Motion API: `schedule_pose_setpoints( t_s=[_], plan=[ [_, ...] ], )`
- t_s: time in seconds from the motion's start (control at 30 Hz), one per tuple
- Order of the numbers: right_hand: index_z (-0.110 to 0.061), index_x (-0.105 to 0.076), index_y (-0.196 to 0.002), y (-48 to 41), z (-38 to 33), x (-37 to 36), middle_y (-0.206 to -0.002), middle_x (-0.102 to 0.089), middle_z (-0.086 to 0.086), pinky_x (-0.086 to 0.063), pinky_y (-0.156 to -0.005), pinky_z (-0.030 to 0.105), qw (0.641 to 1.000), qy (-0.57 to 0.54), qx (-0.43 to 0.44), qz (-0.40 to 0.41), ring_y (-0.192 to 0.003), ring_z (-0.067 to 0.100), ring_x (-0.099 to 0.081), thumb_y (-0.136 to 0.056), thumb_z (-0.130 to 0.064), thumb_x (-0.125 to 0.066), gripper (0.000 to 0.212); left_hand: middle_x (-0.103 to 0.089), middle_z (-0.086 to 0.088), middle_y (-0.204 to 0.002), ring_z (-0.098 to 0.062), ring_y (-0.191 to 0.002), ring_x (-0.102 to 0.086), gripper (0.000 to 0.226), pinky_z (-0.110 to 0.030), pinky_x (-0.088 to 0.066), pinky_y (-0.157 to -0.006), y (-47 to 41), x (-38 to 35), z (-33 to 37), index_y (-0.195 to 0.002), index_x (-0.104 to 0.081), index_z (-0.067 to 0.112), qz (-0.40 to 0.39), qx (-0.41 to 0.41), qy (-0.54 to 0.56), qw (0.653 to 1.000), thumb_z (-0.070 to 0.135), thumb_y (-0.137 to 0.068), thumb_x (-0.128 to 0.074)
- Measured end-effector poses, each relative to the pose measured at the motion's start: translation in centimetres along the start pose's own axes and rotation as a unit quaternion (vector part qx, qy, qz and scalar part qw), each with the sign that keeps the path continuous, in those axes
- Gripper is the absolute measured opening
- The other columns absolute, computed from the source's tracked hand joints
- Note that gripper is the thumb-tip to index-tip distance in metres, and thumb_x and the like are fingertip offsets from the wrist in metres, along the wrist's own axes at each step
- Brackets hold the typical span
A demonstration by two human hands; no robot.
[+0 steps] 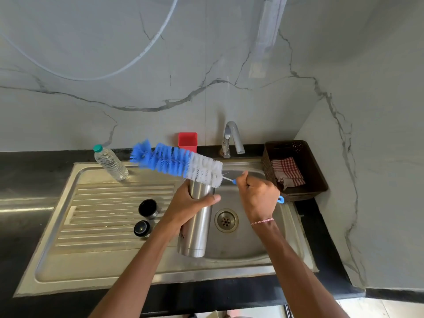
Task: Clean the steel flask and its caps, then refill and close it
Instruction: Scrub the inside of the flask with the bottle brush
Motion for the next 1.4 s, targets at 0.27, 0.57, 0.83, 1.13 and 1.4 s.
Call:
schedule_pose_setpoints(
  t_s=[0.27, 0.57, 0.83, 1.13, 1.4],
  plan=[
    [-0.011, -0.048, -0.039, 1.1, 5.8, 1.6, -0.037, -0.033, -0.005, -0.025, -0.046, 0.020, 0.997, 0.021, -0.078, -0.006, -0.029, 0.018, -0.029, -0.094, -0.031, -0.051, 0.058, -0.078, -0.005, -0.099, -0.031, -0.092, -0.076, 0.052, -0.042, -0.062, -0.077, 0.1, 2.4, -0.9, -0.117, -0.063, 0.026, 0.046, 0.020, 0.069, 0.996, 0.027, -0.074, -0.092],
    [-0.015, -0.053, -0.044, -0.3, 1.5, 0.4, -0.037, -0.040, -0.005, -0.024, -0.039, 0.017, 1.000, 0.017, 0.023, -0.005, -0.029, 0.017, -0.032, -0.093, -0.025, -0.057, 0.050, -0.079, -0.005, -0.103, -0.029, -0.100, -0.075, 0.032, -0.048, -0.059, -0.090, 0.3, 0.2, -1.0, -0.119, -0.066, 0.032, 0.016, 0.032, 0.077, 0.996, 0.032, -0.089, -0.078],
    [-0.012, -0.052, -0.042, -0.6, 2.1, 0.2, -0.037, -0.036, -0.005, -0.021, -0.042, 0.016, 0.999, -0.003, -0.042, 0.010, -0.028, 0.018, -0.031, -0.094, -0.027, -0.055, 0.054, -0.078, -0.011, -0.101, -0.031, -0.094, -0.077, 0.058, -0.051, -0.061, -0.086, 0.3, 1.4, -0.5, -0.123, -0.058, 0.028, 0.007, 0.018, 0.055, 0.998, 0.027, -0.076, -0.091],
    [-0.013, -0.046, -0.039, -0.1, 2.8, 1.2, -0.040, -0.024, -0.009, -0.011, -0.046, 0.009, 0.999, -0.009, -0.051, -0.002, -0.030, 0.013, -0.022, -0.091, -0.025, -0.054, 0.054, -0.080, -0.015, -0.098, -0.035, -0.090, -0.075, 0.040, -0.043, -0.060, -0.075, 1.3, 3.6, 0.0, -0.114, -0.072, 0.011, 0.039, 0.016, 0.074, 0.996, 0.029, -0.081, -0.084],
    [-0.021, -0.038, -0.041, 1.2, -2.7, -1.3, -0.035, -0.032, -0.003, -0.013, -0.042, 0.019, 0.992, -0.088, -0.079, -0.047, -0.032, 0.014, -0.024, -0.092, -0.028, -0.052, 0.054, -0.079, -0.007, -0.096, -0.026, -0.092, -0.076, 0.043, -0.044, -0.061, -0.086, 0.1, 1.8, -0.5, -0.108, -0.073, 0.018, 0.025, 0.030, -0.006, 0.999, 0.034, -0.068, -0.080]
  ],
)
Point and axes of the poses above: each hand's wrist, its own y-axis away from the middle knuckle, its own x-axis out of the back of the hand, z = x × y, the point moved 3 cm from there along -y, towards the middle knuckle
